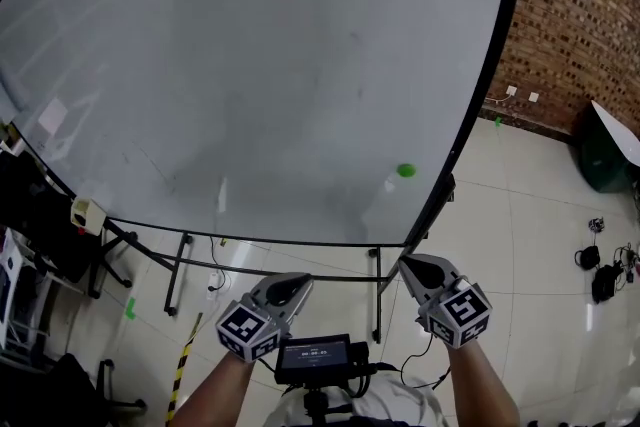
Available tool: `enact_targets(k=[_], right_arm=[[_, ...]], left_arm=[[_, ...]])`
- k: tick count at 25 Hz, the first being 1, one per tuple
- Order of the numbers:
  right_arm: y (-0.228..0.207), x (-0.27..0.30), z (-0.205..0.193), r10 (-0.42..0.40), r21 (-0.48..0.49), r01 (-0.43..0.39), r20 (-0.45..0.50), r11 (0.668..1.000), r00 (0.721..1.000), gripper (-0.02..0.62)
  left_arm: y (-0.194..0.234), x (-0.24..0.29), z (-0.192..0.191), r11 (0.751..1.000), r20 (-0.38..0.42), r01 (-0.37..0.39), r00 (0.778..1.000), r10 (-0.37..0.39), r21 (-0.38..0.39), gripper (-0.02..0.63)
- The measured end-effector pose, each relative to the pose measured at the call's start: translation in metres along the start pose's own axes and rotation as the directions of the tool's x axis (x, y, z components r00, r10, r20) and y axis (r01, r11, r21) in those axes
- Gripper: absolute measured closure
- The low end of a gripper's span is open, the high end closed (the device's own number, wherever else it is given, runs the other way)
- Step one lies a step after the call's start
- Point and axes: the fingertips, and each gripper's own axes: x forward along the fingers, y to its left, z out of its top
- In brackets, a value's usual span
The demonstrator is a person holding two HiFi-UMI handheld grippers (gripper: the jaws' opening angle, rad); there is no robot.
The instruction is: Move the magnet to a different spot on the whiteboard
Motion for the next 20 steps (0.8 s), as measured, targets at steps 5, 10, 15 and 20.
enact_targets(k=[5,10,15,20], right_arm=[[-0.013,0.007,0.022,0.0,-0.165,-0.004,-0.028,0.986,1.0,0.572],[-0.029,0.007,0.047,-0.012,-0.354,-0.003,-0.041,0.935,0.999,0.572],[-0.031,0.019,0.064,-0.001,-0.484,-0.023,-0.049,0.875,0.999,0.572],[-0.03,0.029,0.075,0.022,-0.57,-0.033,-0.025,0.821,0.999,0.572]], left_arm=[[0.01,0.017,0.007,1.0,-0.001,-0.014,1.0,0.014,0.02,0.573],[0.012,0.035,0.005,0.999,-0.009,-0.035,0.999,0.036,0.02,0.574],[0.021,0.04,0.031,0.998,0.045,-0.053,0.997,0.055,-0.044,0.572],[0.021,0.041,0.042,0.998,0.03,-0.051,0.998,0.05,0.031,0.574]])
